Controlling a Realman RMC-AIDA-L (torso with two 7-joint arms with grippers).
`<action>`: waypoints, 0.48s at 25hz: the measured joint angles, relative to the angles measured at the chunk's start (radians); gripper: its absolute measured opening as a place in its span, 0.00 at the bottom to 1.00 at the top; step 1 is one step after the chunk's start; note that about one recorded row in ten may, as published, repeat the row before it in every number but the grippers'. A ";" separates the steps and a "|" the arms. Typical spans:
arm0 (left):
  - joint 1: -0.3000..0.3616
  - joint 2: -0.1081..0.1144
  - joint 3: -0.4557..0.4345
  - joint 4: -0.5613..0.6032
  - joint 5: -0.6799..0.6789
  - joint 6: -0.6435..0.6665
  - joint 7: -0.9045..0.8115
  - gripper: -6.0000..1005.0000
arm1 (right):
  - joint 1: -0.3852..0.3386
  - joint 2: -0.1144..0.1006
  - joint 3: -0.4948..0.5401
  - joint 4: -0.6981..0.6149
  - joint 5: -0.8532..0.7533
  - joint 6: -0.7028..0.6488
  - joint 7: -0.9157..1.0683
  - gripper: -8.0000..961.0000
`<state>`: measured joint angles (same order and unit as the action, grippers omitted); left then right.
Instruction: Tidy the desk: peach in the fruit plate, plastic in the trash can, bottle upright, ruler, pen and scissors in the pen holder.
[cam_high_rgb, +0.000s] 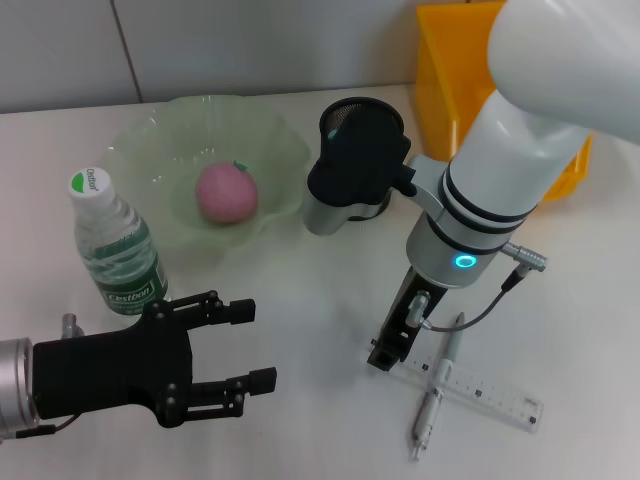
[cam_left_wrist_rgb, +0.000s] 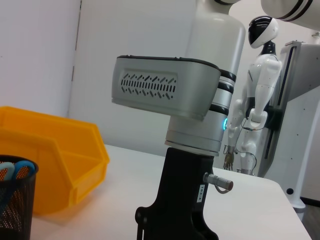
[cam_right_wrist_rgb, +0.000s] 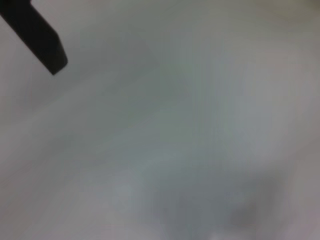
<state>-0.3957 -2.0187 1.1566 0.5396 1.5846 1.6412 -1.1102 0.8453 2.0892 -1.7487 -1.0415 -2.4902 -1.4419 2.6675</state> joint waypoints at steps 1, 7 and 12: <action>0.000 0.000 0.000 0.000 0.000 0.000 0.000 0.79 | 0.001 0.000 0.001 0.000 0.002 0.000 0.000 0.45; 0.001 0.001 0.000 0.001 0.000 0.000 0.001 0.79 | 0.008 -0.003 0.030 -0.030 0.006 -0.019 -0.001 0.40; 0.003 0.002 0.002 0.001 0.000 0.003 0.003 0.79 | 0.005 -0.007 0.130 -0.084 0.007 -0.063 -0.013 0.40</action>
<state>-0.3932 -2.0163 1.1583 0.5405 1.5845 1.6440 -1.1075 0.8505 2.0826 -1.6188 -1.1259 -2.4835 -1.5047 2.6541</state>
